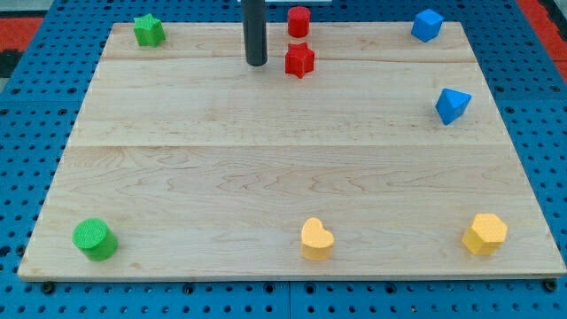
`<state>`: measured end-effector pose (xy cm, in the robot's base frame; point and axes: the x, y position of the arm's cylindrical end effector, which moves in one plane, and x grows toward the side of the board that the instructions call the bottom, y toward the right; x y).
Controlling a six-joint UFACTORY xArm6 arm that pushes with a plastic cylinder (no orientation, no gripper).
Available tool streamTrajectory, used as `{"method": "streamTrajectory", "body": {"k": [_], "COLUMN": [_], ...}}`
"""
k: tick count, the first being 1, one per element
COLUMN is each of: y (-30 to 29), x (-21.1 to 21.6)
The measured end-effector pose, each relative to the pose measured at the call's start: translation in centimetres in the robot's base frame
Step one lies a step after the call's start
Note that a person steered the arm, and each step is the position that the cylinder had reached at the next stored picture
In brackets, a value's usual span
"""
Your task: Move the red star below the red circle
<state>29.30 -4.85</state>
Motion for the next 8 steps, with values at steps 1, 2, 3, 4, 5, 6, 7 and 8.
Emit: {"method": "streamTrajectory", "body": {"k": [1, 2, 3, 4, 5, 6, 7, 8], "y": [0.4, 3.6, 4.9, 4.9, 4.9, 4.9, 5.7, 8.5], "x": [3.4, 3.8, -0.1, -4.0, -4.7, -2.2, 0.5, 0.6]}}
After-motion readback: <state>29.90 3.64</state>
